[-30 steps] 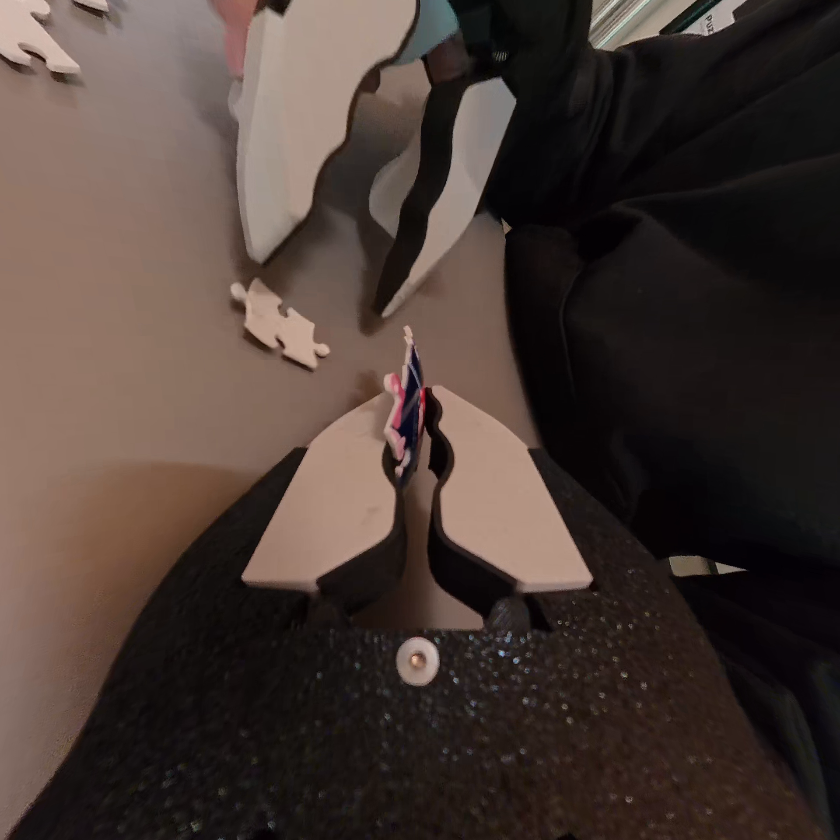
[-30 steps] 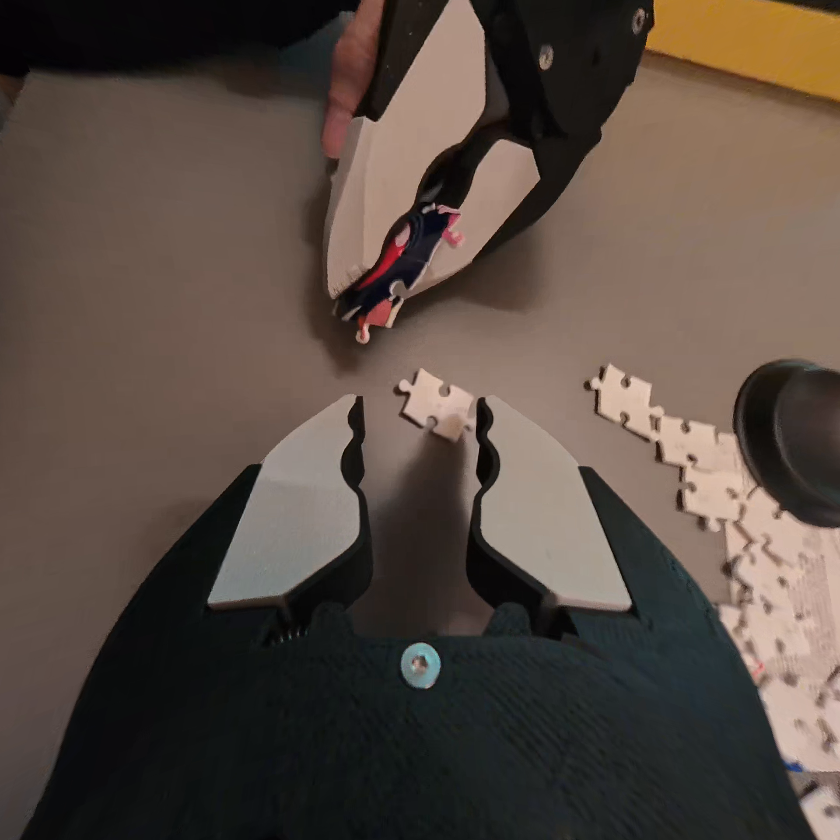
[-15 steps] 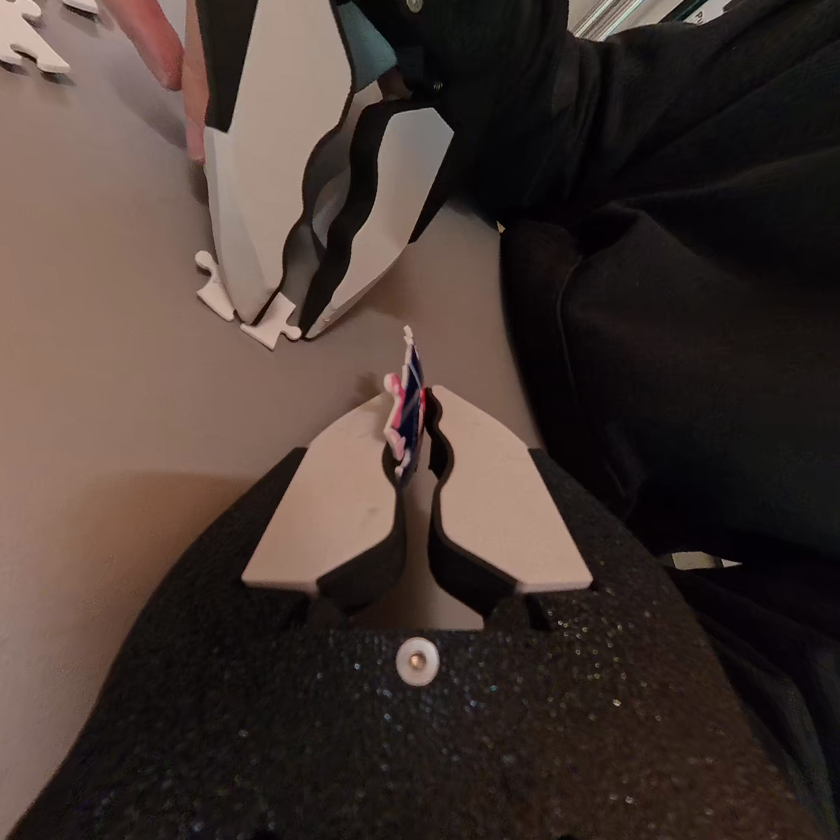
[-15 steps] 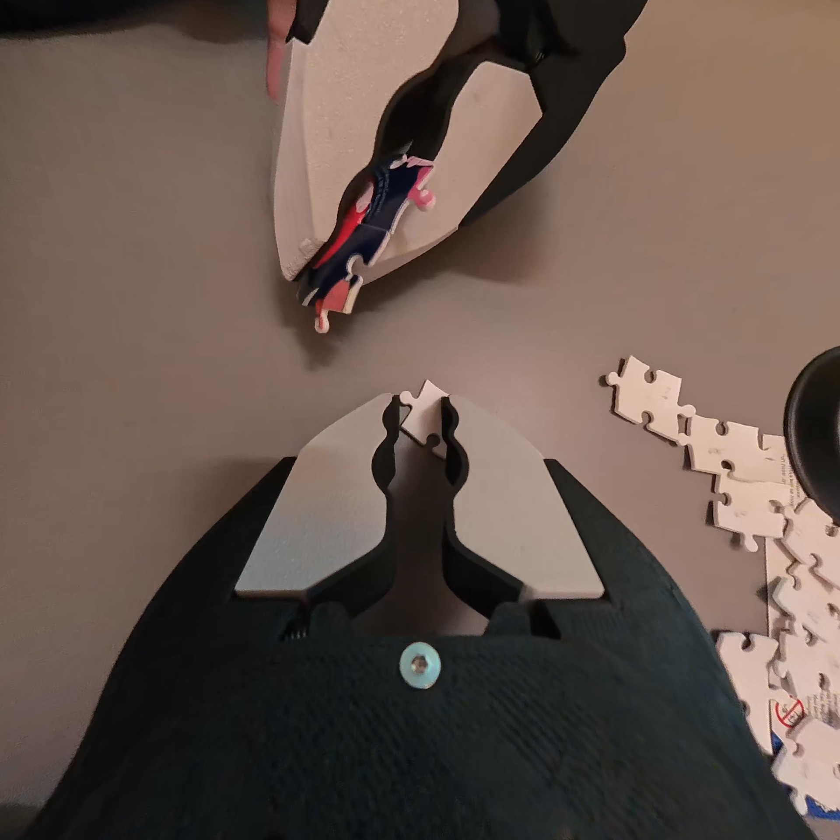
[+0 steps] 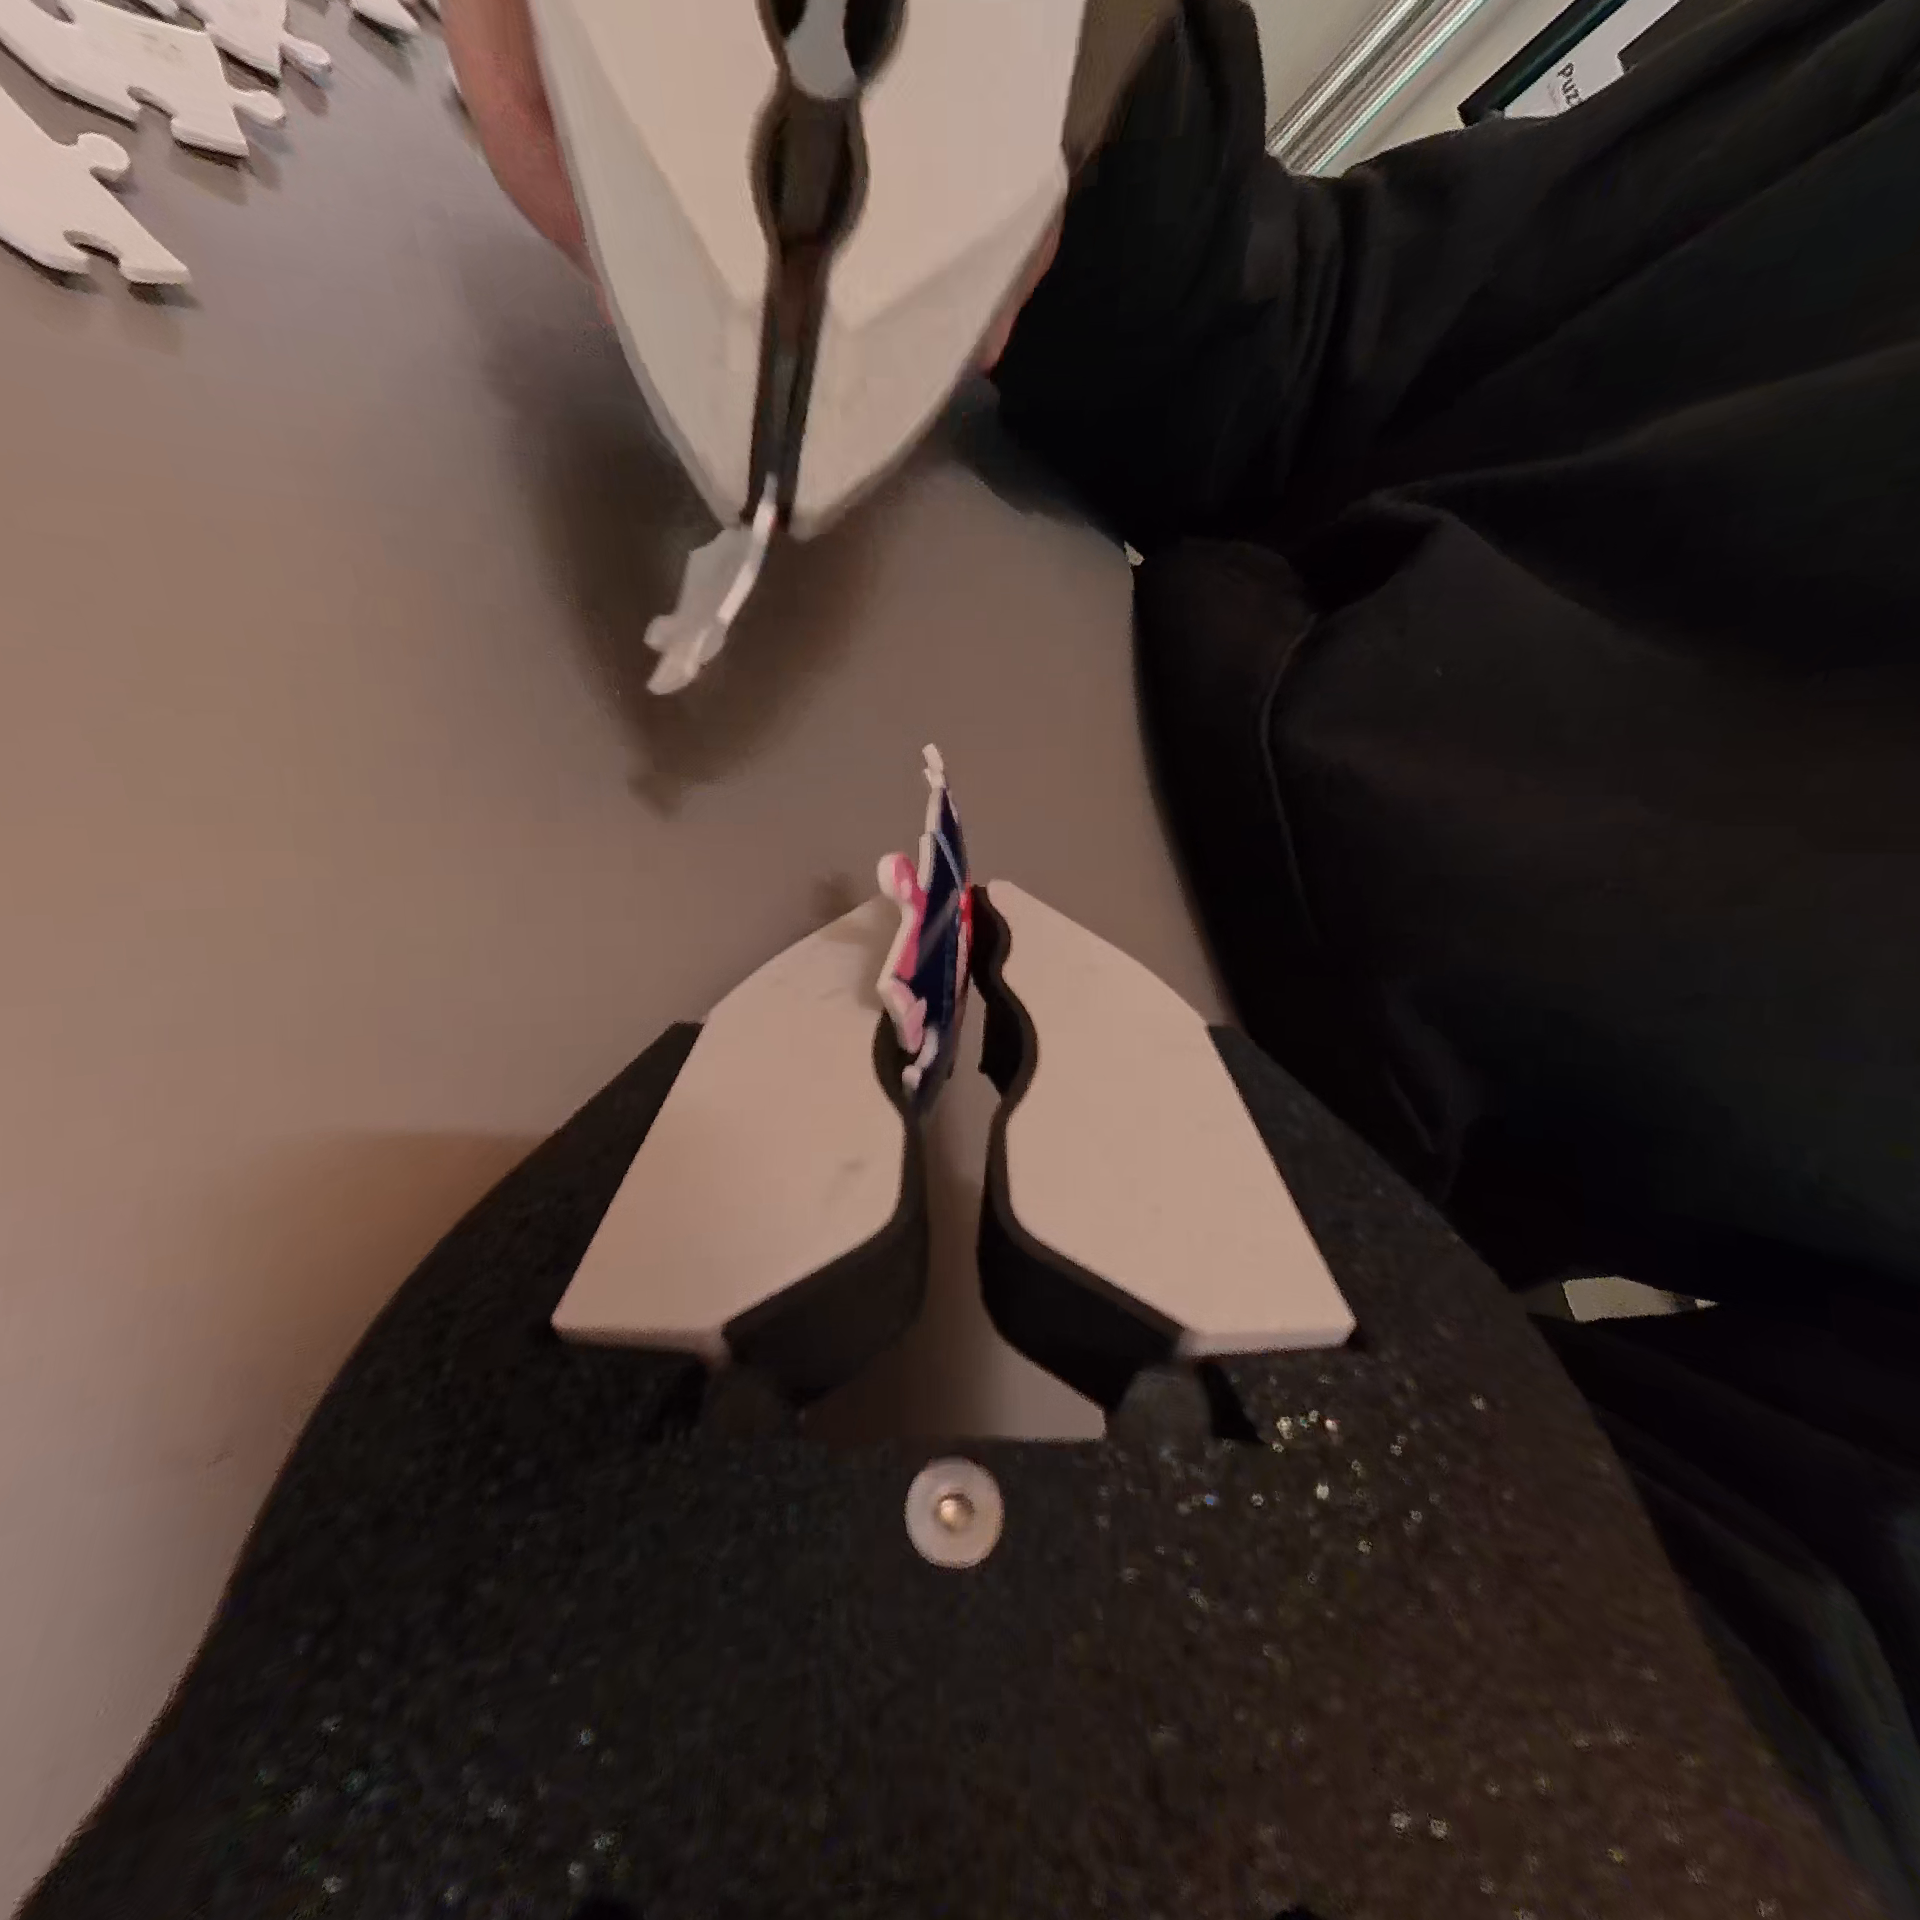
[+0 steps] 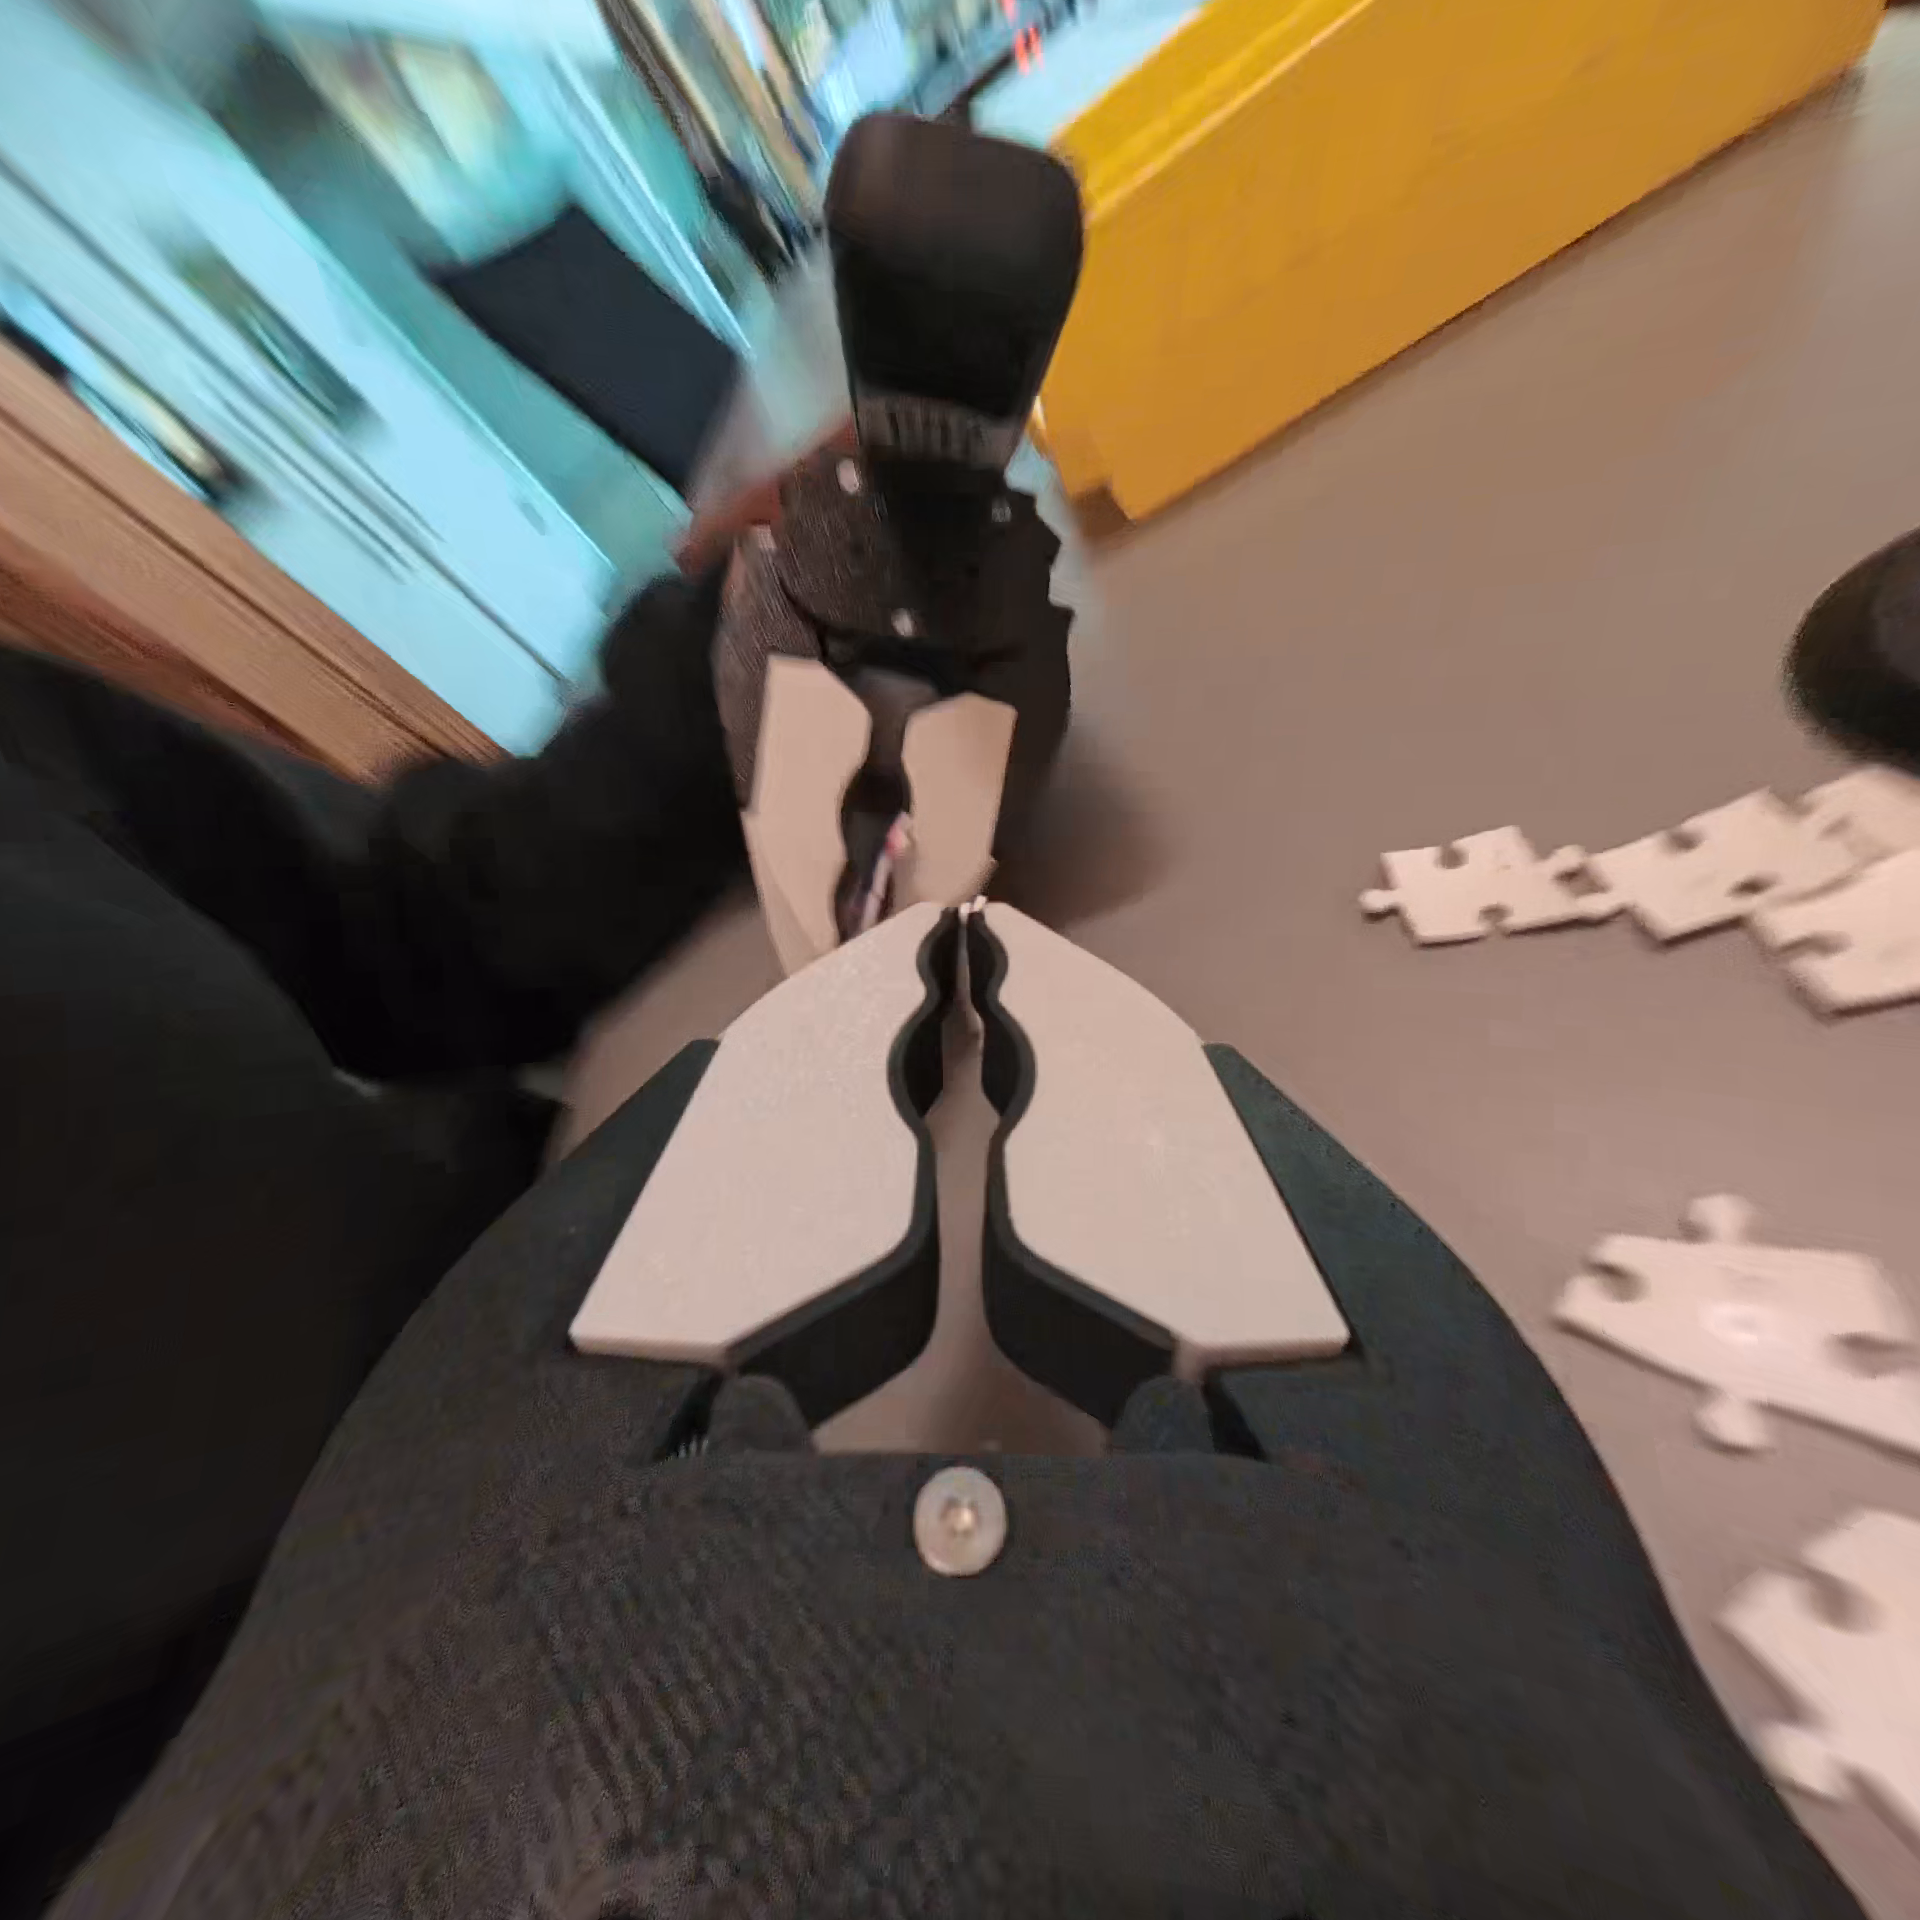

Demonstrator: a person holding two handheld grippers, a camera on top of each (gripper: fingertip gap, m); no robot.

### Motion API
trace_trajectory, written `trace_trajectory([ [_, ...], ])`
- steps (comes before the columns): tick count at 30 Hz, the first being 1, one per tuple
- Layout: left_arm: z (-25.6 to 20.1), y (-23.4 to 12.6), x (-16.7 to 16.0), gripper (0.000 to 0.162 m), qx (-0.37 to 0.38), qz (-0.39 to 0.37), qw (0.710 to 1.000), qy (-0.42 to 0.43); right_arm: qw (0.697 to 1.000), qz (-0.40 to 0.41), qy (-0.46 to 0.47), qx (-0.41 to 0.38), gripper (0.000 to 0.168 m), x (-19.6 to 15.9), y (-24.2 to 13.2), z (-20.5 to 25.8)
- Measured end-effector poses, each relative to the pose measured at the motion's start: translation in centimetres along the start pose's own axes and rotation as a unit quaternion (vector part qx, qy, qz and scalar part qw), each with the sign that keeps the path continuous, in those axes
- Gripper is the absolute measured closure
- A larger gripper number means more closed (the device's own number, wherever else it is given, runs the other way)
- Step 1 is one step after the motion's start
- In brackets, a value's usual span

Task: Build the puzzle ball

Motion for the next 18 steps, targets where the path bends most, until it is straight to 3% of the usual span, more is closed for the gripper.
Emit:
trace_trajectory([
  [1,-0.1,0.1,0.1,0.158,-0.004,-0.002,1.000,0.002,0.998,-0.020,0.056,0.033,0.167,0.1,-0.2,0.1],
  [3,-0.3,0.2,0.2,0.158,-0.013,-0.003,1.000,0.004,0.990,-0.030,0.114,0.074,0.167,-0.2,-0.3,0.1],
  [9,-0.3,0.9,-0.1,0.158,-0.022,0.016,1.000,-0.005,0.977,-0.033,0.185,0.100,0.167,-1.0,0.1,-0.4],
  [13,-0.2,1.0,0.2,0.158,-0.025,0.007,1.000,-0.014,0.951,-0.153,0.229,0.141,0.167,1.3,-0.8,-0.4],
  [18,0.6,0.8,1.4,0.158,0.008,-0.033,0.999,-0.011,0.924,-0.223,0.269,0.154,0.166,2.2,-1.1,-0.2],
])
Point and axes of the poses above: each gripper's, where its closed fingertips meet, y out along the fingers, x out of its top, z = x × y across the jaws, the point moved 4 cm from there along -y, back along the fingers, and after that the axes turned 3 degrees about -y, right-handed, at the moved point
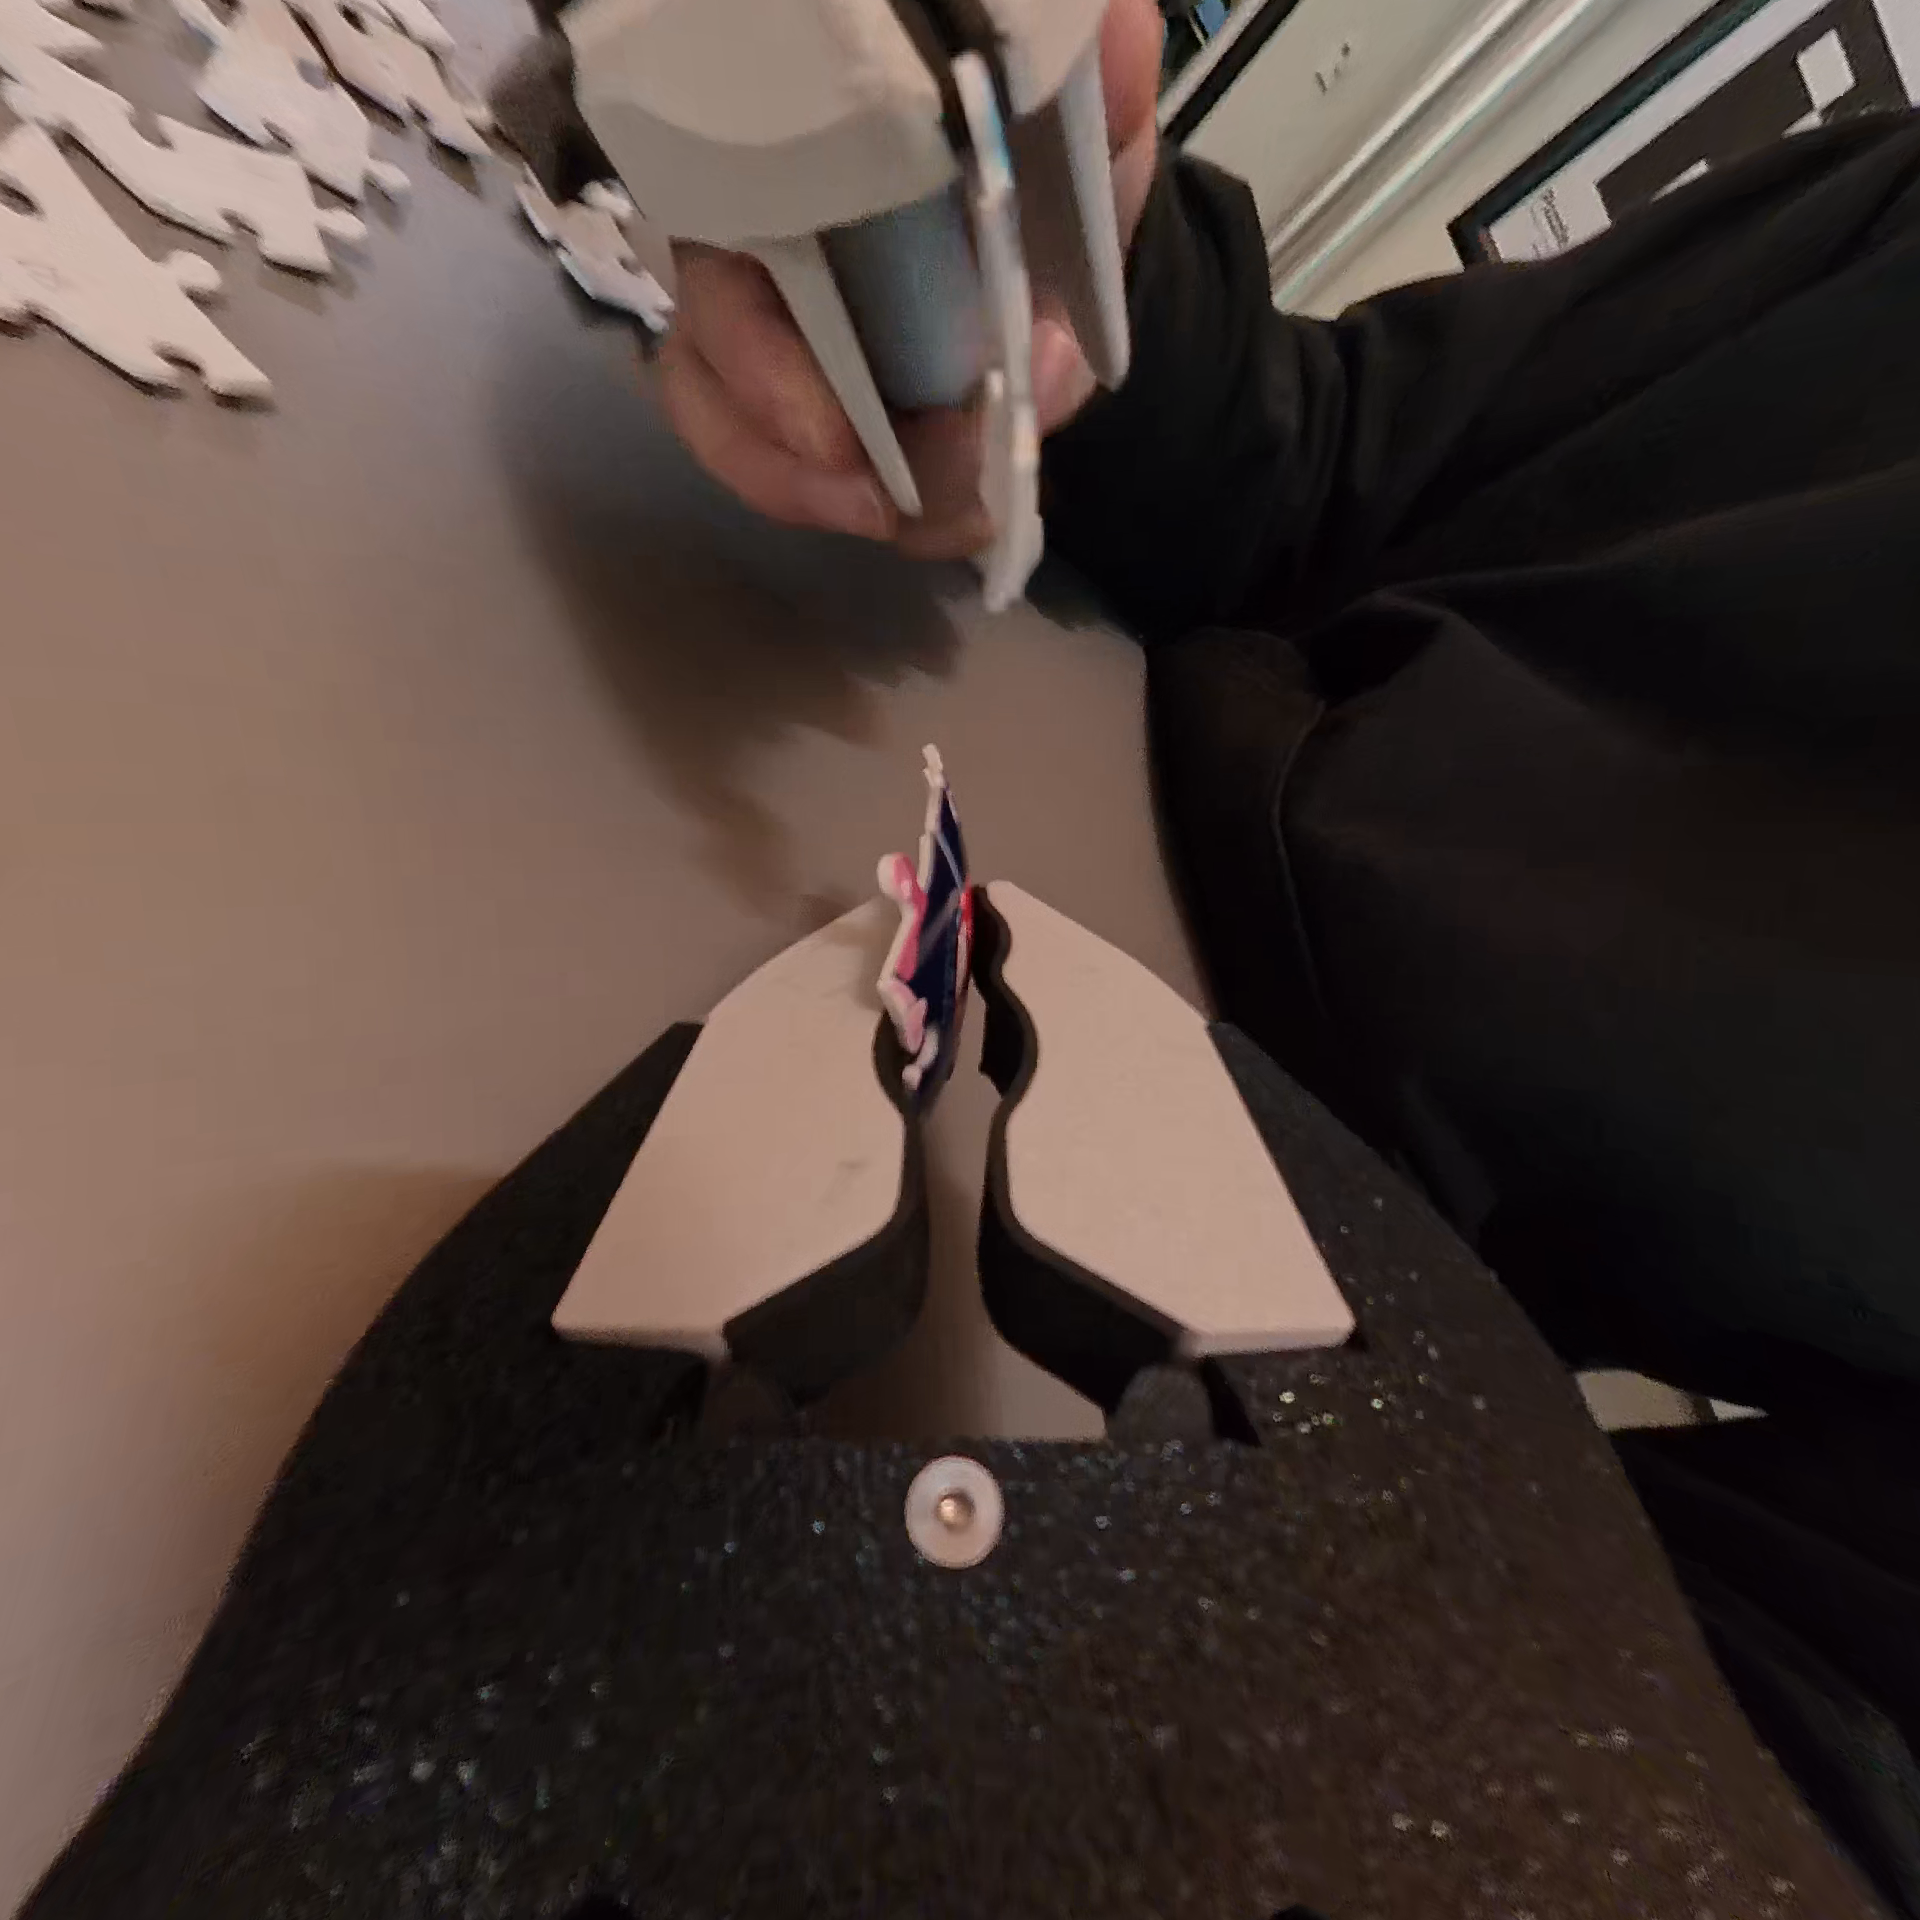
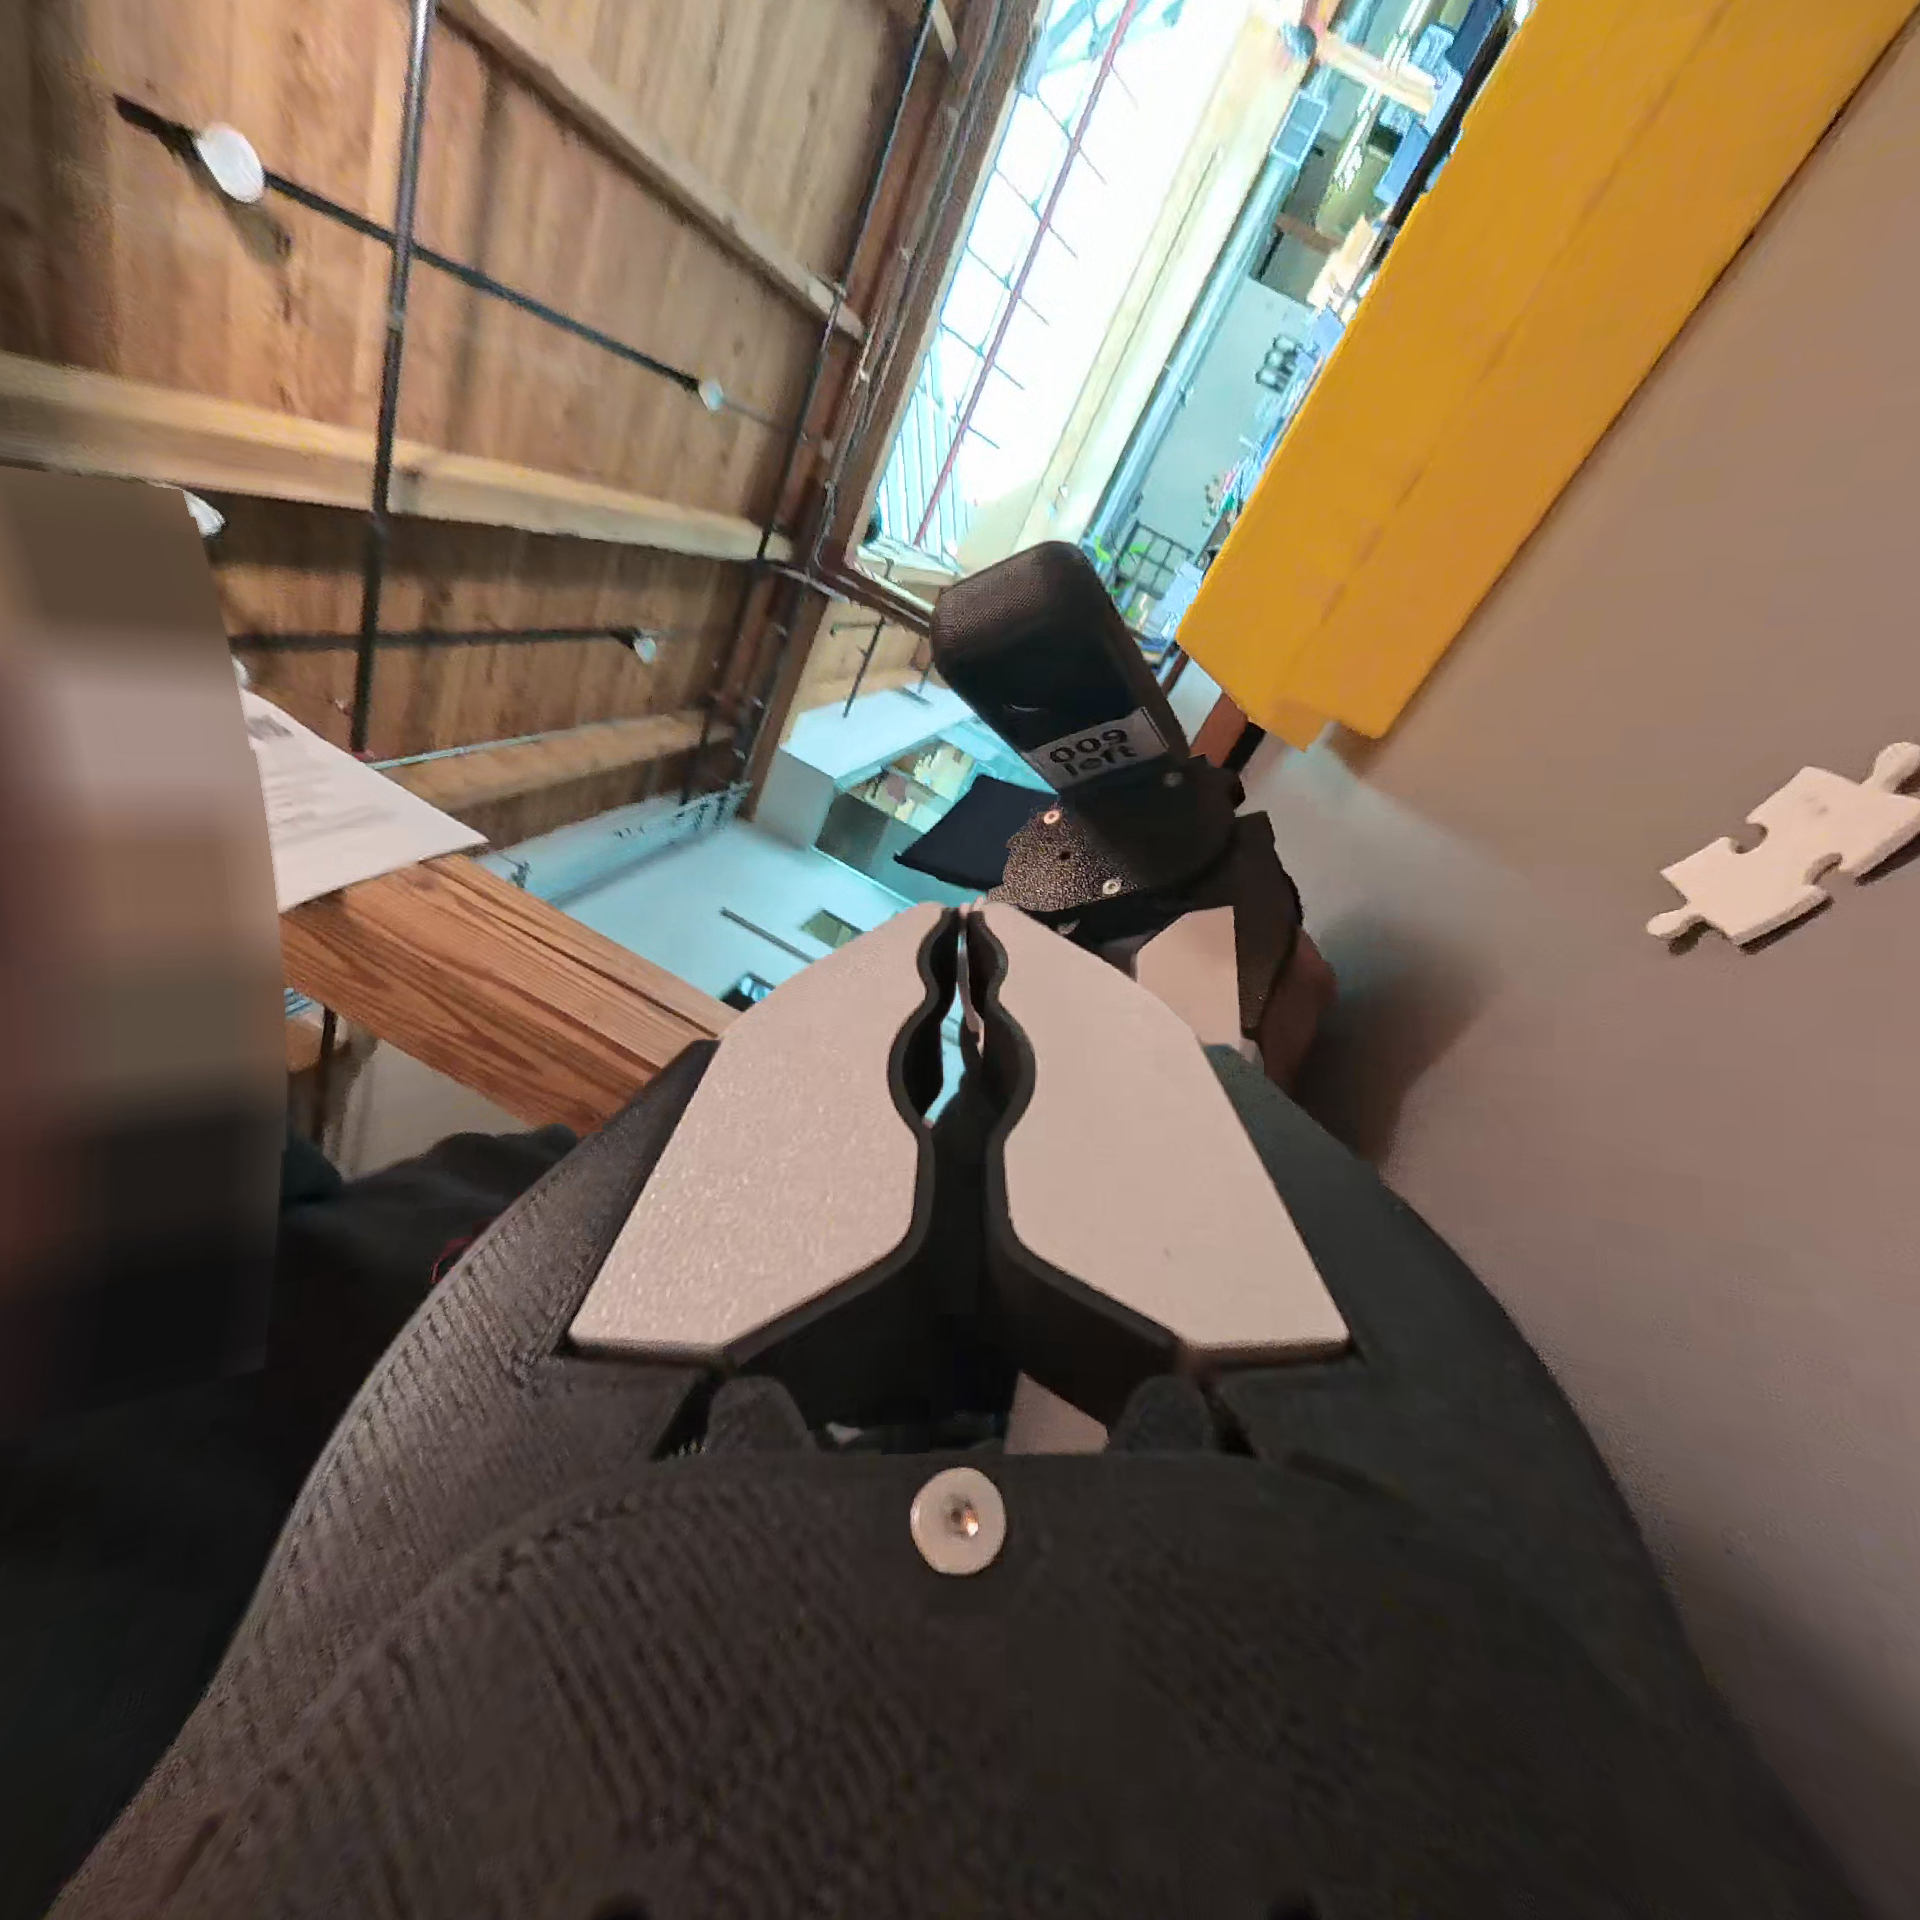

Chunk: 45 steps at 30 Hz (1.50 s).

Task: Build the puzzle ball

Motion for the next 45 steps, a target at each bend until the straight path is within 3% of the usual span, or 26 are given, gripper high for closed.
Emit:
trace_trajectory([
  [9,0.2,-0.8,1.8,0.158,0.014,-0.077,0.997,0.023,1.000,-0.007,0.019,-0.014,0.166,-0.3,0.2,-1.3],
  [21,0.2,-0.9,1.9,0.158,0.007,-0.082,0.996,0.018,1.000,-0.001,-0.005,-0.027,0.167,0.0,-0.1,-2.3],
  [31,0.2,-0.8,1.8,0.159,-0.001,-0.081,0.997,0.010,0.986,0.063,-0.136,-0.072,0.167,0.4,0.4,-1.9],
  [45,0.2,-0.8,1.9,0.159,-0.008,-0.083,0.997,0.003,0.987,0.063,-0.141,-0.049,0.166,0.4,0.3,-1.8],
])
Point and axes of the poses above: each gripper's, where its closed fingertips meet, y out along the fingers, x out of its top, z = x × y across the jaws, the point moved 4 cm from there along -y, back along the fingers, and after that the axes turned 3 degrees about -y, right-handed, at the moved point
